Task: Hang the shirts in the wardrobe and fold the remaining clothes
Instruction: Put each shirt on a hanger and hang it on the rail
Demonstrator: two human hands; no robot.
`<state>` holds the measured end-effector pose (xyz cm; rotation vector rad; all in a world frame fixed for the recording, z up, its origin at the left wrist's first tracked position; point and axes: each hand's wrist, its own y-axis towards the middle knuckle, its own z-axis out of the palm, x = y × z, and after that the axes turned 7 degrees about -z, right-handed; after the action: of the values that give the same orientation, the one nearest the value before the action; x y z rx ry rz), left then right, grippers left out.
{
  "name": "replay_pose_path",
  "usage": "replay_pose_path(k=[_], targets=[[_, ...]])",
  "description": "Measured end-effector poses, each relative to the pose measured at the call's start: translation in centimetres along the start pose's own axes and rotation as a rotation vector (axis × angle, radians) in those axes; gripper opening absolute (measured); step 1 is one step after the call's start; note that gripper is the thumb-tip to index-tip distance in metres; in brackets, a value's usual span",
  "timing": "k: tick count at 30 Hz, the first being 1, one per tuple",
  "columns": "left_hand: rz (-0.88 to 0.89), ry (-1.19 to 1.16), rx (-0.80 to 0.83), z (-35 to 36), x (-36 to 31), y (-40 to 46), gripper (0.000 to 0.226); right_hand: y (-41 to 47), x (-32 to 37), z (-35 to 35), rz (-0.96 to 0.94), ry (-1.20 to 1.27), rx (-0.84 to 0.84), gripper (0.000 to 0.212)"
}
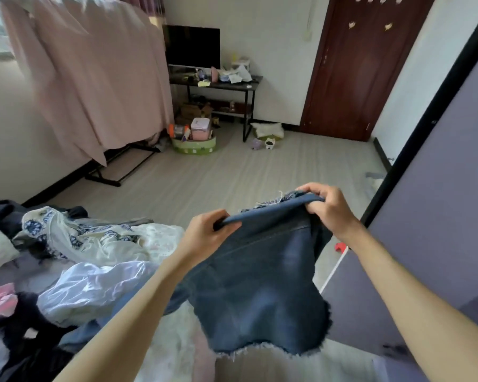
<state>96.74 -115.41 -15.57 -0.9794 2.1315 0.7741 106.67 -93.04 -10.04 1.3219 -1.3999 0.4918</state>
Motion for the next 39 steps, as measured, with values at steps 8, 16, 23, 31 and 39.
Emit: replay_pose_path(k=[8,16,23,31,39], targets=[[0.064,-0.121,0.339,6.3,-8.3,1.6,0.032,-5.1,-1.9,-10.5,0.268,-0.489,0.189,0.033],[0.284,-0.113,0.843,17.1,-16.9,-1.7,0.039,-14.7,-7.6,-16.5,0.524,-0.557,-0.287,0.034],[0.403,0.038,0.859,23.9,-18.2,-0.3,0.034,-19.0,-4.3,-20.1,0.488,0.017,-0.515,0.038],[0.625,-0.121,1.020,32.3,-24.8,1.8,0.015,-22.2,-1.0,-24.7,0.494,0.051,-0.595,0.028],[0.868,-0.110,1.248,38.2,-33.7,-0.2,0.039,-28.7,-0.6,-28.1,0.642,-0.205,-1.140,0.046]])
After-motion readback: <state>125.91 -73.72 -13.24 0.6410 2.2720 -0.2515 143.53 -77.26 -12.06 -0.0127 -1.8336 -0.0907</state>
